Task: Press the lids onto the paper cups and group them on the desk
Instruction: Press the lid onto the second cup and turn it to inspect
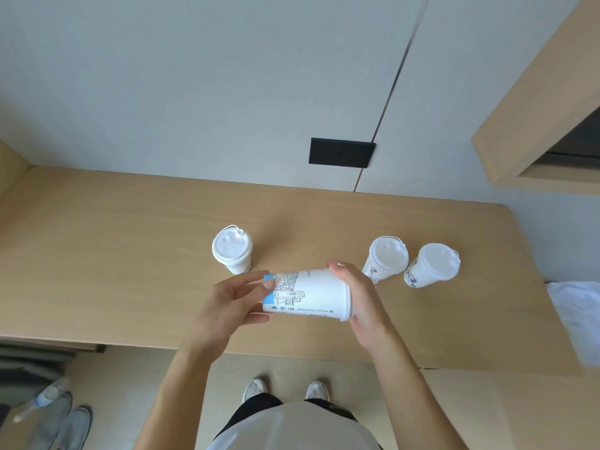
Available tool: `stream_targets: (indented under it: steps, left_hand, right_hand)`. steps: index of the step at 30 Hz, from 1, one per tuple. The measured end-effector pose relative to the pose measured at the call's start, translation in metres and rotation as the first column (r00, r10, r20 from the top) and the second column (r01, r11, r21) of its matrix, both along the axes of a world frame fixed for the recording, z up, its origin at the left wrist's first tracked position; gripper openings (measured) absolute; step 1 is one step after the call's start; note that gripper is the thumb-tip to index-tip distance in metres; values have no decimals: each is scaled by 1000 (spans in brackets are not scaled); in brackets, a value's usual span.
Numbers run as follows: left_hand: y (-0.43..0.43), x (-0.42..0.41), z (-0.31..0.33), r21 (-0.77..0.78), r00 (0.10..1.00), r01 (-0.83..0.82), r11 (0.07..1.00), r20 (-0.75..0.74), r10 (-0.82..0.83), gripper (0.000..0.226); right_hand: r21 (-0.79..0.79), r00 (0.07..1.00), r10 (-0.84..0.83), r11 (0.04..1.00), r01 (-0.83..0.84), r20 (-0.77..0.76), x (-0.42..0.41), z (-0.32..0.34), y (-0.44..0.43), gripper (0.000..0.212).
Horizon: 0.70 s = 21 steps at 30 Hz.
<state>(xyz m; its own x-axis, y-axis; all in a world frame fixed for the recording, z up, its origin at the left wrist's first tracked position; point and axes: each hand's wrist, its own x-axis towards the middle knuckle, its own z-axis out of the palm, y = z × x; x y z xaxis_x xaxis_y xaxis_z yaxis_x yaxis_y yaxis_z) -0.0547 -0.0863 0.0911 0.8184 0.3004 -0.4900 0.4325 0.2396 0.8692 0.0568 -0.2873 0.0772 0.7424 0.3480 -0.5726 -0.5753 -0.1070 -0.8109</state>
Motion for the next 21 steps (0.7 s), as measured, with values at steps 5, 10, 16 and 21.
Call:
stream_targets:
  steps: [5,10,16,21]
  left_hand:
    - [8,-1,2,19,999,36,999,33,-37,39]
    - [8,0,7,10,999,35,999,11,-35,49]
    - [16,-2,7,-33,999,20,999,49,-18,54]
    - [19,-1,5,-9,999,16,1000,48,-16,56]
  right_hand:
    - [15,999,-39,999,39,31,-3,11,5,60]
    - [32,997,-54,998,53,52,-5,23,8,72]
    - [55,995,-54,997,49,87,-8,29,13,74]
    - [67,993,-69,996,63,100,-12,30,14,77]
